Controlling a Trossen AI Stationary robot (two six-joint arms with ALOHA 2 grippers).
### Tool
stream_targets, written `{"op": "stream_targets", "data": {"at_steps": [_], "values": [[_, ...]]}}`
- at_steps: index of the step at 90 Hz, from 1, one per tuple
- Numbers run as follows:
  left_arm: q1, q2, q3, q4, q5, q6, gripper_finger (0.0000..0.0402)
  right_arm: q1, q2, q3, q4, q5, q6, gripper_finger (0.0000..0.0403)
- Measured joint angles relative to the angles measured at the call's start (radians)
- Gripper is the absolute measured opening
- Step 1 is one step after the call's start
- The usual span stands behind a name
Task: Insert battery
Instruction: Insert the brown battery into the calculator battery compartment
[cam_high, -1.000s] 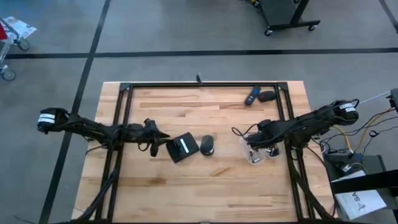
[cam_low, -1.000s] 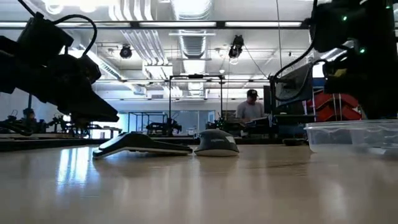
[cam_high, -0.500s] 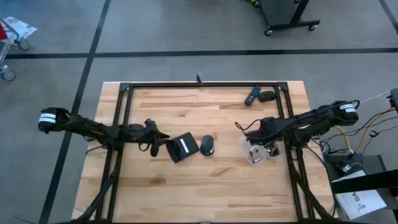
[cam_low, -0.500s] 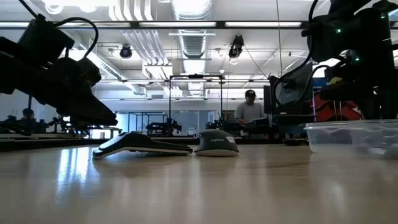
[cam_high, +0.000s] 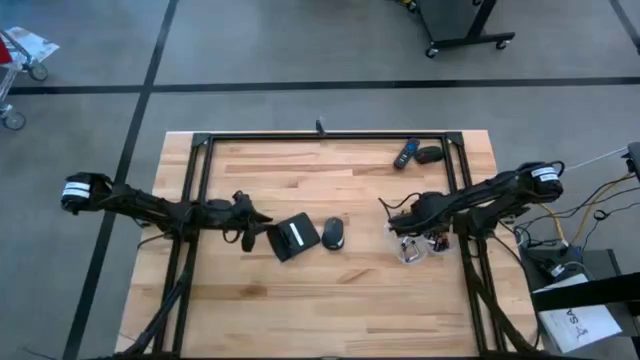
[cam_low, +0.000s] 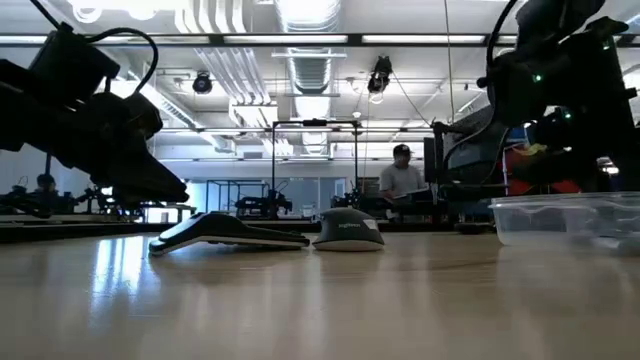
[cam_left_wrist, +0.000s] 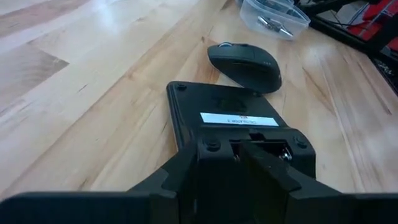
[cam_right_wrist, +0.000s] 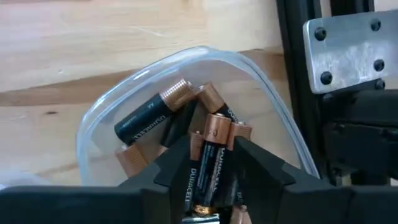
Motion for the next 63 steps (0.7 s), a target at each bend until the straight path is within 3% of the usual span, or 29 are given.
{"op": "stream_targets", "data": {"at_steps": [34,63], "values": [[0.0,-0.001,0.0,-0.008,0.065,-0.003,0.01,0.0,0.008,-0.016,0.114,-0.02,0.046,0.0095],[0.0,-0.017,0.0,-0.011,0.13,-0.002,0.01,0.0,0.008,-0.017,0.2,0.05,-0.001,0.0066]]}}
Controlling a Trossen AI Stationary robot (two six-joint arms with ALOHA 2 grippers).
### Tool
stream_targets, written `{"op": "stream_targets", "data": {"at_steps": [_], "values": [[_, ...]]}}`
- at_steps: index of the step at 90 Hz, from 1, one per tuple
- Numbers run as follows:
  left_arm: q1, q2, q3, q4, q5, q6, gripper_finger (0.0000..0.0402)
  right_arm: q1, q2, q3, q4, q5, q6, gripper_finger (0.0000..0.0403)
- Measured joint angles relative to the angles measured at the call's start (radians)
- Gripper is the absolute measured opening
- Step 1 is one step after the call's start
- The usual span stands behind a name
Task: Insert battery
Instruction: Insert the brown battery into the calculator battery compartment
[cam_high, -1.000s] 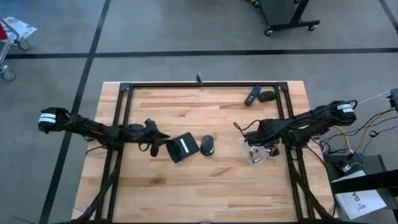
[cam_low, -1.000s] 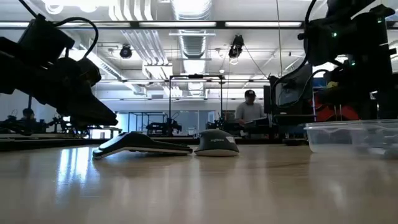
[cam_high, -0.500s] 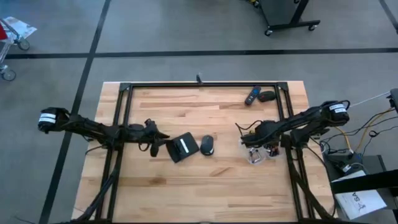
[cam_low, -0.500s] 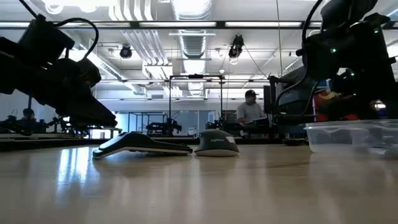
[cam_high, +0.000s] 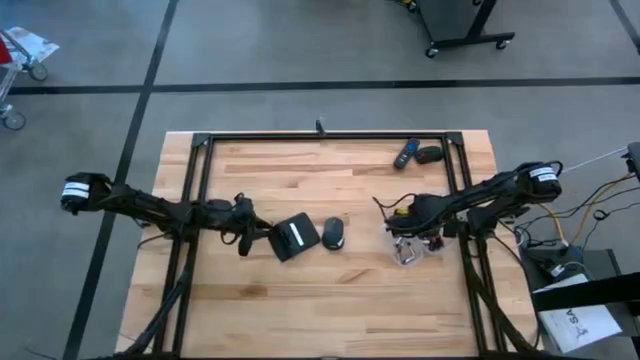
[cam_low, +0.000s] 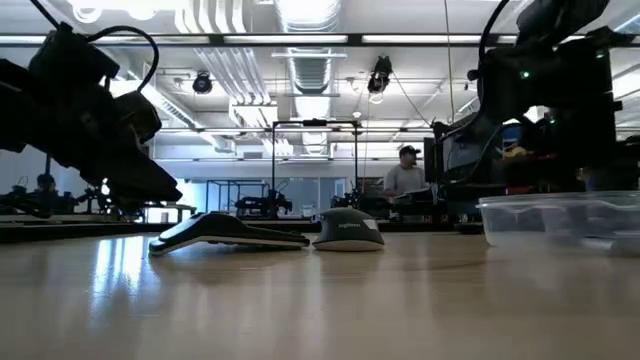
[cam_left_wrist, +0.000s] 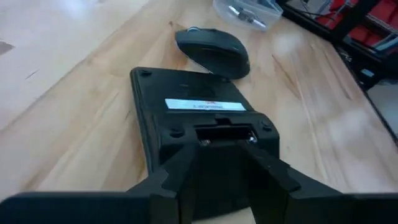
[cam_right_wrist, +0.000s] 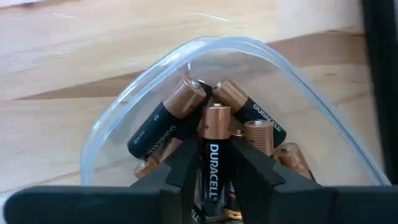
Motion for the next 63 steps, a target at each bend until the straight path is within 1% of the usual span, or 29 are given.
{"op": "stream_targets", "data": {"at_steps": [13,25,39,63], "values": [[0.001,-0.001,0.0,-0.009,-0.008,0.046,0.01,0.0,0.0,0.0,0.002,0.032,-0.026,0.0049],[0.001,-0.001,0.0,-0.051,-0.07,0.081,0.01,0.0,0.0,0.0,0.002,0.068,-0.045,0.0041],[0.003,-0.002,0.0,-0.118,-0.15,0.121,0.01,0.0,0.0,0.0,0.001,0.091,-0.103,0.0043],[0.025,-0.017,0.0,-0.196,-0.16,0.123,0.01,0.0,-0.009,0.011,-0.005,0.097,-0.195,0.0035]]}}
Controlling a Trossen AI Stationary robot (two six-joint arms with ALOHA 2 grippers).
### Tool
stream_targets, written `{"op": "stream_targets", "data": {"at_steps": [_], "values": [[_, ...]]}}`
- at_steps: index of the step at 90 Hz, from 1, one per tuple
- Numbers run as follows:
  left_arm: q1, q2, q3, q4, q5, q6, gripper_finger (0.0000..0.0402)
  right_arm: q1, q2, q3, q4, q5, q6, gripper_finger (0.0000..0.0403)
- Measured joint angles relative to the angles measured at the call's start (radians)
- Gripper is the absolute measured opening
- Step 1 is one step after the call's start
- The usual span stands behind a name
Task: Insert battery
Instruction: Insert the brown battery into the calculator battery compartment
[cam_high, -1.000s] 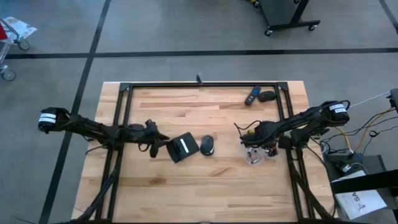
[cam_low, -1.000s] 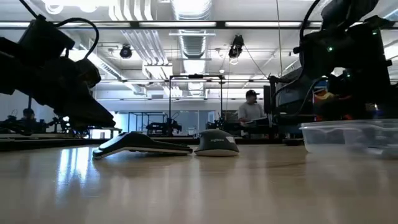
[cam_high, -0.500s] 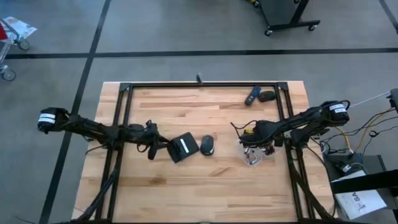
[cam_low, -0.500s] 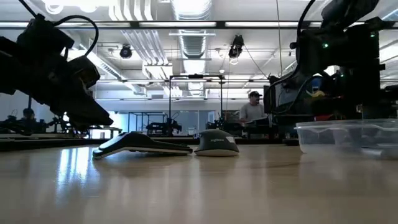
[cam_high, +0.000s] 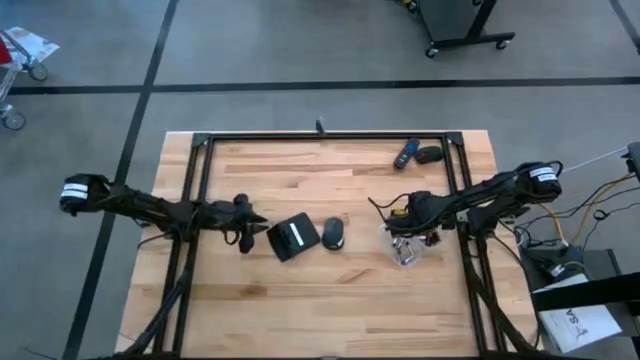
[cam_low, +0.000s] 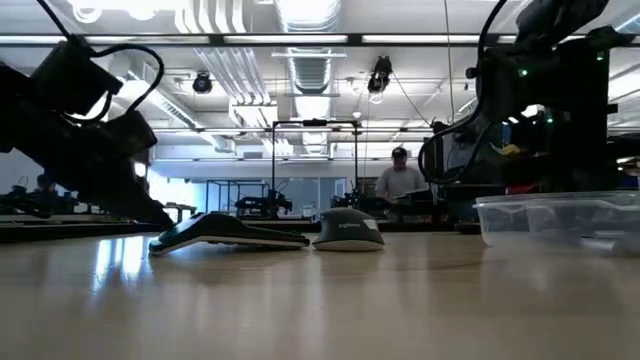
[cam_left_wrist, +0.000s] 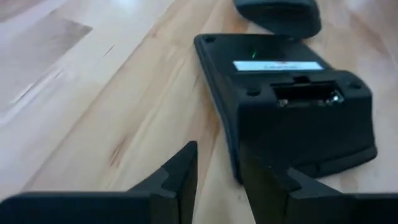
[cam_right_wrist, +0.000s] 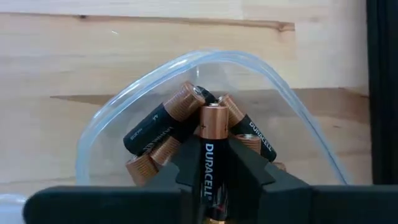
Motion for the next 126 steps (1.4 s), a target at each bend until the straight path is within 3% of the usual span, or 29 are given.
{"op": "stream_targets", "data": {"at_steps": [8,27,41,61,73,98,126], "values": [[0.022,-0.003,0.004,-0.047,0.0,-0.029,0.01,0.0,-0.005,0.011,0.0,0.001,-0.038,0.0035],[0.066,0.018,0.112,-0.389,-0.011,-0.033,0.01,0.0,-0.021,0.071,-0.004,0.047,-0.132,0.0033],[0.066,0.041,0.154,-0.405,-0.024,0.03,0.01,0.0,-0.024,0.14,0.0,0.125,-0.217,0.0033],[0.067,0.126,0.169,-0.381,-0.149,0.105,0.01,0.003,-0.015,0.247,0.027,0.189,-0.35,0.0033],[0.068,0.176,0.169,-0.325,-0.163,0.151,0.01,0.016,0.008,0.279,0.219,0.195,-0.49,0.0033],[0.069,0.261,0.17,-0.207,-0.092,0.161,0.01,0.086,0.181,0.302,0.764,0.056,-0.752,0.0033],[-0.069,0.274,0.17,-0.189,0.061,0.035,0.0101,0.206,0.474,0.555,0.788,-0.066,-0.905,0.0033]]}}
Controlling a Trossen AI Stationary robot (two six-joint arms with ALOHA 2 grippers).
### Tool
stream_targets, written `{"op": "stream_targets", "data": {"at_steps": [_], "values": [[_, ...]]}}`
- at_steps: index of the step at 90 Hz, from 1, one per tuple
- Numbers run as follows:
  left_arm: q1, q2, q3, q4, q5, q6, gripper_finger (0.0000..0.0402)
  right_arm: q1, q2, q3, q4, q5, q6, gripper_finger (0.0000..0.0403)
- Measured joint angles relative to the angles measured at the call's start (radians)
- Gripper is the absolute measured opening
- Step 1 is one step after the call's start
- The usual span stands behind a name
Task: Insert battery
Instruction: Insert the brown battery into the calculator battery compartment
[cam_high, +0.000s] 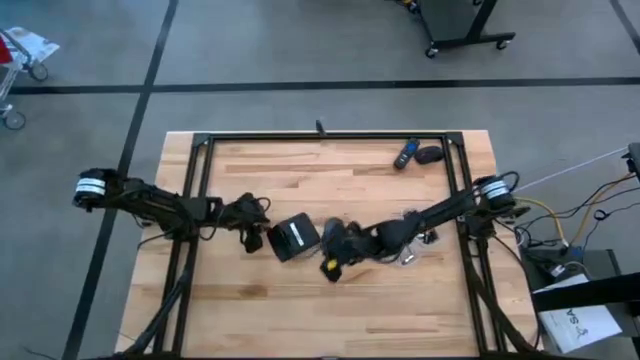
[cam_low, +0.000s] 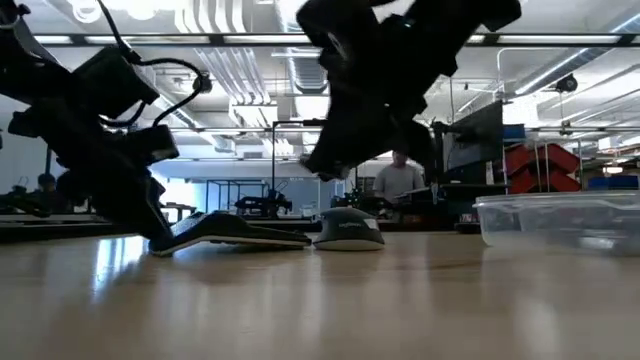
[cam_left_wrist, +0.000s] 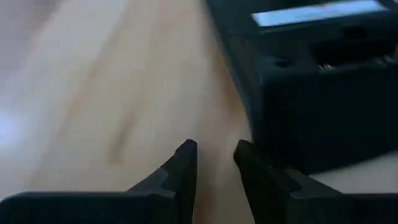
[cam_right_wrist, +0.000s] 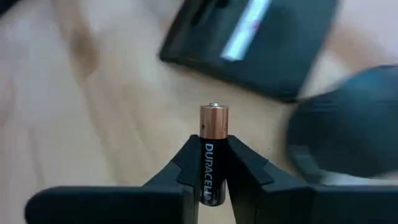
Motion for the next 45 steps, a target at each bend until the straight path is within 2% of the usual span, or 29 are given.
{"op": "stream_targets", "data": {"at_steps": [5,18,34,45], "values": [[-0.044,-0.005,-0.001,0.008,0.023,-0.037,0.0101,0.01,0.037,0.03,-0.008,-0.012,-0.019,0.0033],[-0.189,0.004,-0.004,0.074,0.008,-0.151,0.0101,0.01,0.108,0.058,-0.051,-0.035,-0.025,0.0033],[-0.37,0.058,-0.002,0.133,-0.172,-0.297,0.0101,0.009,0.131,0.057,-0.085,-0.05,-0.066,0.0033],[-0.449,0.133,0.033,0.129,-0.27,-0.377,0.0101,-0.016,0.131,0.057,-0.092,-0.045,-0.133,0.0033]]}}
